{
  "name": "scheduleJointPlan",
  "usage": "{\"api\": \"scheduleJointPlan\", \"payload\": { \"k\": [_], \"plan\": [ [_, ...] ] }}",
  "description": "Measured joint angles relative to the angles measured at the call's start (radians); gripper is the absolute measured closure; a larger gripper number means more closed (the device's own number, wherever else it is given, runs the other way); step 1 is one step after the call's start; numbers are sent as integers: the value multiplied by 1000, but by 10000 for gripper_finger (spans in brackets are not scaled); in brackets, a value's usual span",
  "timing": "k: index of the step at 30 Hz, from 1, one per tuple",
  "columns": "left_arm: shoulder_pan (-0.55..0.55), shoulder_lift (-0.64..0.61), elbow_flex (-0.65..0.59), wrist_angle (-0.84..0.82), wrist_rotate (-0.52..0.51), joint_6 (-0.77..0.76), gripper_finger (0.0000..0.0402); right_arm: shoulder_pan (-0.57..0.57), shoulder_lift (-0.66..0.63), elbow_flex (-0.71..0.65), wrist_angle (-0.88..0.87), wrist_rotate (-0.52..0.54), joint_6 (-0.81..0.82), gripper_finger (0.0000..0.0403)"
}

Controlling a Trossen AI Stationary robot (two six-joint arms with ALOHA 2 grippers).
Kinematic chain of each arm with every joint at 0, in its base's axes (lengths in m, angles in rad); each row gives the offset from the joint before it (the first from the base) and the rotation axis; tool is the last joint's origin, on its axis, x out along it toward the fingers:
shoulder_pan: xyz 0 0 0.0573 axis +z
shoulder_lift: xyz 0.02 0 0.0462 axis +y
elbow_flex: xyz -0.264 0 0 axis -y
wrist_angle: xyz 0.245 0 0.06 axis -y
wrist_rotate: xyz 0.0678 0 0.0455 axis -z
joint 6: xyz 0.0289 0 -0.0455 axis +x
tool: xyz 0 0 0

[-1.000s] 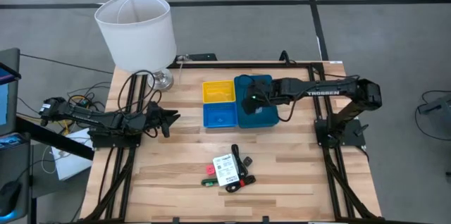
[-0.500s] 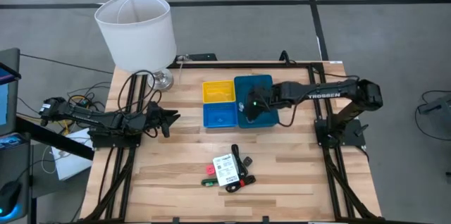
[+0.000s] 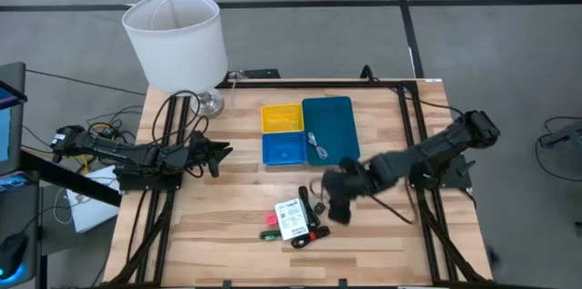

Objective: Pick and place items into bin
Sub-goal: Put the bottom right black charger cable in the dark blue bin

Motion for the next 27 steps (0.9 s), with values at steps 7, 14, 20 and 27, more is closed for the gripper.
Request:
{"api": "scheduleJointPlan", "payload": {
  "k": [7,14,20,27],
  "plan": [
    [0,0,0,0,0,0,286,137,34,2,203,4,-113,247],
    [0,0,0,3,0,0,286,191,143,-2,249,4,-29,259],
    [0,0,0,1,0,0,286,202,232,1,267,-20,-15,261],
    [0,0,0,4,0,6,286,201,311,0,264,-25,-16,257]
  ]
}}
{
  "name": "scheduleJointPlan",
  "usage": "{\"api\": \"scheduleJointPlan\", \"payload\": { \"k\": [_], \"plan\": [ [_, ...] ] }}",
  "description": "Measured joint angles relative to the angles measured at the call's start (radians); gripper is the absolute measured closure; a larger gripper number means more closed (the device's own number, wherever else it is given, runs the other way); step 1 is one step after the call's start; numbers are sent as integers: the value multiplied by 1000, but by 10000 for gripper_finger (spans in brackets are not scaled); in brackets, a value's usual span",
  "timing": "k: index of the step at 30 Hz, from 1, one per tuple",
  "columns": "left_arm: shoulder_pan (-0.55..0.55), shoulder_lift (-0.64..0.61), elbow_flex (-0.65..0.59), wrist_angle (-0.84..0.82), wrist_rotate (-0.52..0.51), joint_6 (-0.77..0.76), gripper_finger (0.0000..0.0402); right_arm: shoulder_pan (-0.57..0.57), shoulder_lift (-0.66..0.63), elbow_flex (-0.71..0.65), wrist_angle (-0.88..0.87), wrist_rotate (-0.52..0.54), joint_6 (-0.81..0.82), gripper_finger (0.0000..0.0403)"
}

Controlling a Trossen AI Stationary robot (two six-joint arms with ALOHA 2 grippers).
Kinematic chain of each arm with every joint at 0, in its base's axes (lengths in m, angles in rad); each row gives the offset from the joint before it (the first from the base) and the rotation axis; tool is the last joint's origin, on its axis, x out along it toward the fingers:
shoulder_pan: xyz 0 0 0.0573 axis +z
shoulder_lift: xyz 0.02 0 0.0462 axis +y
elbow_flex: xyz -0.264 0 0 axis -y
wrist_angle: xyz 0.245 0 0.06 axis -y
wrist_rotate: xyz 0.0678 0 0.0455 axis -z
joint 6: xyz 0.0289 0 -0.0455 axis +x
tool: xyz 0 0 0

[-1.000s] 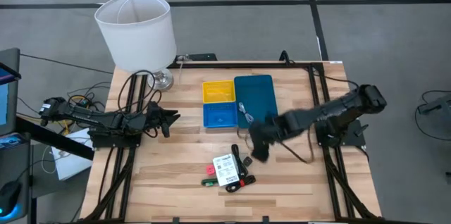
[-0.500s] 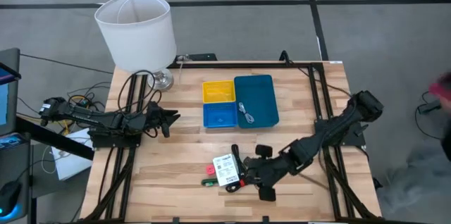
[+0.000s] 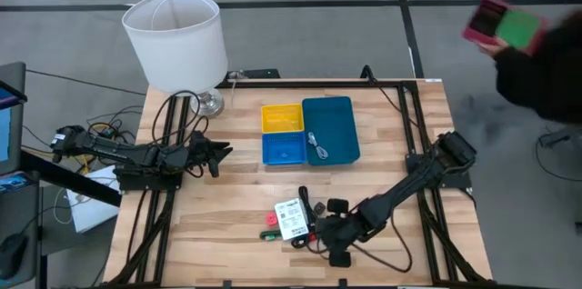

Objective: Pick and place items into bin
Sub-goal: Put the bottom right black charger cable in the dark blue bin

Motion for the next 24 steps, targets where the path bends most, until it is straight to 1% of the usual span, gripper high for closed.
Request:
{"api": "scheduleJointPlan", "payload": {
  "k": [7,15,20,24],
  "plan": [
    [0,0,0,1,0,6,286,-4,48,-1,-7,-7,-1,262],
    [0,0,0,1,0,2,286,-13,53,0,-18,-7,8,263],
    [0,0,0,2,0,0,286,-17,53,0,-19,-8,8,273],
    [0,0,0,2,0,-1,286,-17,53,0,-23,-13,8,289]
  ]
}}
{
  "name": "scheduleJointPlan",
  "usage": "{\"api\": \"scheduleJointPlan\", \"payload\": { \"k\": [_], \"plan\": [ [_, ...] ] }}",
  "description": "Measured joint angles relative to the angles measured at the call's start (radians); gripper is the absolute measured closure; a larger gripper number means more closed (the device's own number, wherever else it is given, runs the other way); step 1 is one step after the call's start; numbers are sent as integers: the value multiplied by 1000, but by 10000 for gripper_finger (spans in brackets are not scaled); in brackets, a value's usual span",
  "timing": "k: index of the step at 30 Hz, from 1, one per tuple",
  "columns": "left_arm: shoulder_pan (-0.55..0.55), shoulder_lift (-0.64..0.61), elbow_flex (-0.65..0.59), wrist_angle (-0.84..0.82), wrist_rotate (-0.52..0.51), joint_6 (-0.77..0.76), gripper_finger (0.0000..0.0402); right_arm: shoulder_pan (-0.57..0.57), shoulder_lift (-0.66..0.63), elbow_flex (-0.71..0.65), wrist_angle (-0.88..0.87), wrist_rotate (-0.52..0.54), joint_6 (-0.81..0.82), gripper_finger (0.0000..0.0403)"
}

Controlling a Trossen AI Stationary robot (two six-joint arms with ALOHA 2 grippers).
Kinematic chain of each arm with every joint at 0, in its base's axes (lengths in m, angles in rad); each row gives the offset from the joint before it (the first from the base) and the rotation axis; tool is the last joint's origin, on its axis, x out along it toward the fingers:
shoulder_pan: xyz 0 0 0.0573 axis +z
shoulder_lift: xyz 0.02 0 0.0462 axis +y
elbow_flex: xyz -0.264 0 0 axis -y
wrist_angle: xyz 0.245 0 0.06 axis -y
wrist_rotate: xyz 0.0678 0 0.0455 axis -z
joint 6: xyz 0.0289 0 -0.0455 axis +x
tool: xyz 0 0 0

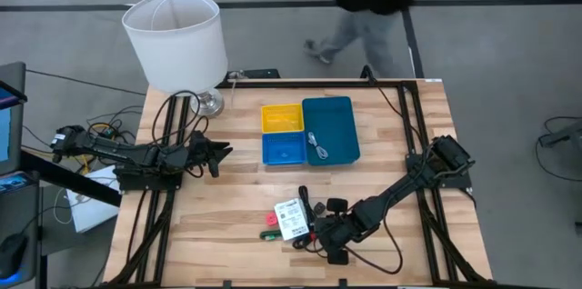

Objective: Pick and place items into bin
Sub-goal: Put the bottom right black charger cable in the dark blue bin

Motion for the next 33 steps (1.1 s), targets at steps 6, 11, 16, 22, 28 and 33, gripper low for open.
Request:
{"api": "scheduleJointPlan", "payload": {
  "k": [6,11,16,22,28,33],
  "plan": [
    [0,0,0,0,0,0,286,0,0,0,-10,-39,0,335],
    [0,0,0,1,0,0,286,1,0,0,-19,-79,0,385],
    [0,0,0,1,0,-1,286,5,0,0,-30,-94,0,387],
    [0,0,0,1,0,-1,286,13,0,0,-30,-92,1,364],
    [0,0,0,1,0,-1,286,22,0,0,-30,-110,0,387],
    [0,0,0,1,0,-1,286,22,0,0,-30,-118,1,397]
  ]
}}
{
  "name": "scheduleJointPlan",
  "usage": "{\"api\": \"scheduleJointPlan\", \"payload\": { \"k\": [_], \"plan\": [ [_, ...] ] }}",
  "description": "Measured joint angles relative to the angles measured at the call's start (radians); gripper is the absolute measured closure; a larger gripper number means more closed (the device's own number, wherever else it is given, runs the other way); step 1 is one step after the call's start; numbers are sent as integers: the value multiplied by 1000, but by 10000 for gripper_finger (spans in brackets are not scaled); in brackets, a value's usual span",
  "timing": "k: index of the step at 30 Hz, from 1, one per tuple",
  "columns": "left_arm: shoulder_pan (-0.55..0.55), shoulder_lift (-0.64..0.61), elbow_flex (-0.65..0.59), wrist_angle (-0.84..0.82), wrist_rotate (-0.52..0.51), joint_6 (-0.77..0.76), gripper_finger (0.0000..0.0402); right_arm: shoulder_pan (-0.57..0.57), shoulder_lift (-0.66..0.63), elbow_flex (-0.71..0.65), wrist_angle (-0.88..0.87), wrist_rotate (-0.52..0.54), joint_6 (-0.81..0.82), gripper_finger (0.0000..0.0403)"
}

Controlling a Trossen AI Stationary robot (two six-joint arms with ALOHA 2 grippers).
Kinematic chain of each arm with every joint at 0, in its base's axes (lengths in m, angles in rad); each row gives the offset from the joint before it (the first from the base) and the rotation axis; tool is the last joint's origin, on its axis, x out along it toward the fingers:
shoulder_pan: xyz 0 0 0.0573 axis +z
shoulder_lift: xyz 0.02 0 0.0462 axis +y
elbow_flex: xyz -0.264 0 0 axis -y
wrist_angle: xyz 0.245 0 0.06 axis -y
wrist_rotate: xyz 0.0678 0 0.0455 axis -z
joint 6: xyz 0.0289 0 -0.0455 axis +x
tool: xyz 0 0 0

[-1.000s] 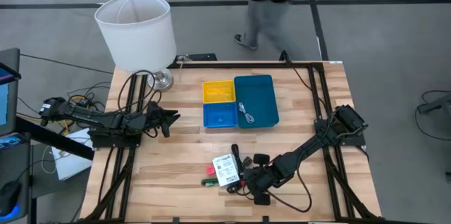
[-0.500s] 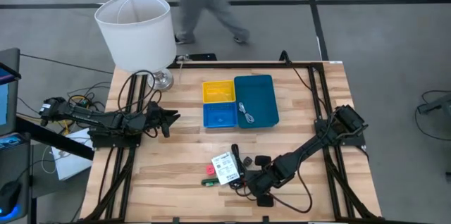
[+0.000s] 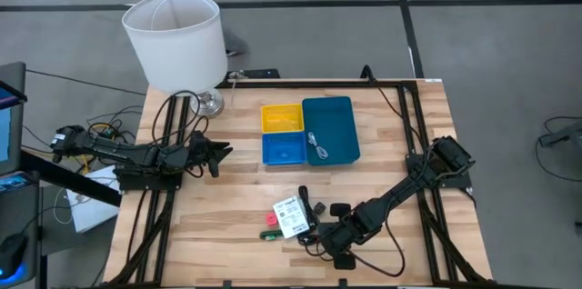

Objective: Pick and place items into bin
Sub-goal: Put the bottom right black charger cable in the dark blue bin

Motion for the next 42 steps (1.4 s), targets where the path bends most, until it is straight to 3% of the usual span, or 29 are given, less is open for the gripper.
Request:
{"api": "scheduleJointPlan", "payload": {
  "k": [10,18,29,35,42],
  "plan": [
    [0,0,0,0,0,0,286,0,0,0,1,0,-1,348],
    [0,0,0,0,0,0,286,0,-1,0,1,1,-2,344],
    [0,0,0,-3,0,0,286,18,66,5,19,-7,44,347],
    [0,0,0,-4,0,0,286,27,69,3,15,-25,85,392],
    [0,0,0,-5,0,0,286,45,68,29,-16,-55,85,396]
  ]
}}
